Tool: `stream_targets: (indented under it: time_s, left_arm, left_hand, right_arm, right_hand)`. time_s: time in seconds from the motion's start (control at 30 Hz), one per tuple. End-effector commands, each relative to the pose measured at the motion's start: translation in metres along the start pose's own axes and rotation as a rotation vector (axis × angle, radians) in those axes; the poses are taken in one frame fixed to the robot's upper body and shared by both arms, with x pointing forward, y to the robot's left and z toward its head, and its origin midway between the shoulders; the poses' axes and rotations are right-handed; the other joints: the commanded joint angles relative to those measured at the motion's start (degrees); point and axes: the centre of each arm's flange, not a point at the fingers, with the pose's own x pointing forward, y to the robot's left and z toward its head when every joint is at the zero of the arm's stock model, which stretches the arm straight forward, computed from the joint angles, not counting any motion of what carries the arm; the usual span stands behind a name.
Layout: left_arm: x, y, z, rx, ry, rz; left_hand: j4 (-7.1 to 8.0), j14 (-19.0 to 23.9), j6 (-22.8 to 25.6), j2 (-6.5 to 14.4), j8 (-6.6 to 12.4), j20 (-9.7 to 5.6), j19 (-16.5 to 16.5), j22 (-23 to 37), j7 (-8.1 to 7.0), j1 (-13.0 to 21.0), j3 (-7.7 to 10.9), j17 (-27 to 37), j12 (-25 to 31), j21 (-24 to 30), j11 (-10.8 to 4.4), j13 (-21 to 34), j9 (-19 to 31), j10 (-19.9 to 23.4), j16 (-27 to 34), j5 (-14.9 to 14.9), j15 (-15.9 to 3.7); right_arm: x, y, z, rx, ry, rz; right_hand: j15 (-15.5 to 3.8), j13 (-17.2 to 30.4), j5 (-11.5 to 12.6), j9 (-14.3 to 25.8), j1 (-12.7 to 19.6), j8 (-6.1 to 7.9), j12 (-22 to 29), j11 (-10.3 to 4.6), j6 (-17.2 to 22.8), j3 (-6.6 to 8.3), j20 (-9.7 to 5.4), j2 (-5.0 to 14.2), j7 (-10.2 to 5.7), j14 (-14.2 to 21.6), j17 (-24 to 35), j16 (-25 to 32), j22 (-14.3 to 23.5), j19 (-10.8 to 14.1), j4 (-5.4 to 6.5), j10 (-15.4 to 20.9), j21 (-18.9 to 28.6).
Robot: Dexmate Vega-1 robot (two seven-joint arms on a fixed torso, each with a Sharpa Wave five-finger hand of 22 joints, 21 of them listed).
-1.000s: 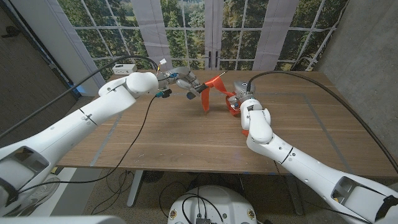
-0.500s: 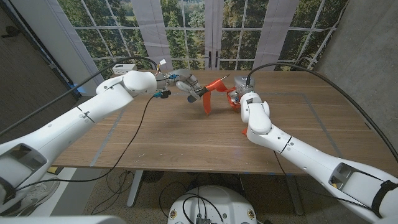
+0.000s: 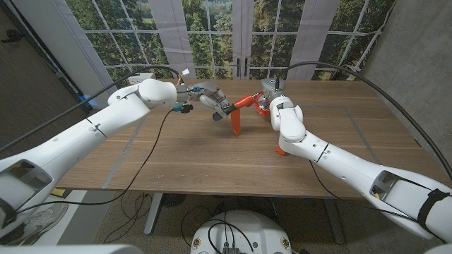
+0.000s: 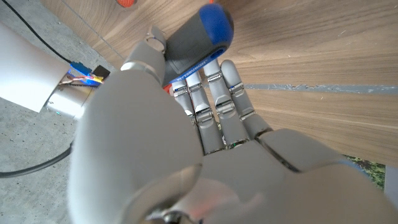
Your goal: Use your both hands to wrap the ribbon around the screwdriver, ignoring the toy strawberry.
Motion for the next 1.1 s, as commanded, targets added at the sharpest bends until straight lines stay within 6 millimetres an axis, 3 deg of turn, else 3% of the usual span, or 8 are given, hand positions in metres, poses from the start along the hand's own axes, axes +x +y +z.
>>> stream_targets:
  time_s: [0.03,0.53,1.1]
  left_arm:
    - [0.003,-0.004,-0.004,0.022,0.023,-0.084]
    - [0.009,-0.006,-0.005,0.068,0.076,-0.071]
    - [0.017,-0.006,-0.012,0.061,0.152,-0.005]
  left_hand:
    - [-0.20,9.4,1.1,9.2,0.35,-1.63,-0.2,0.1,-0.53,9.6,2.93,14.6,-0.3,0.6,0.37,0.2,1.0,0.1,-0.1,0.5,-14.32]
    - [-0.20,9.4,1.2,9.2,0.13,-1.43,-0.5,0.1,-0.38,9.6,3.08,15.0,-0.6,0.7,0.47,0.3,1.2,0.1,-0.3,0.5,-14.32]
    - [-0.22,9.6,1.4,9.2,-0.20,-1.40,-0.7,0.1,-0.19,9.7,3.17,15.0,-0.7,0.9,0.50,0.5,1.4,0.4,-0.6,0.6,-14.33]
  right_arm:
    - [0.011,-0.021,0.005,-0.038,-0.013,-0.060]
    - [0.004,-0.042,0.005,0.013,-0.005,-0.234]
    - [-0.020,-0.070,0.015,0.052,-0.050,-0.428]
  right_hand:
    - [-9.07,29.7,0.3,14.1,7.4,-0.02,9.8,-4.24,8.9,0.01,-4.00,6.86,-3.16,0.2,0.0,0.4,0.0,-0.6,0.35,4.4,0.7]
    - [-9.09,29.3,0.3,14.1,7.5,-0.15,9.7,-4.40,9.2,-0.07,-3.95,6.84,-3.16,0.3,0.0,0.4,-0.1,-0.6,0.46,4.7,1.2]
    - [-9.08,29.2,0.3,14.3,7.6,-0.31,9.6,-4.45,9.3,-0.13,-3.96,6.79,-3.21,0.4,0.0,0.6,-0.2,-0.6,0.53,4.7,1.6]
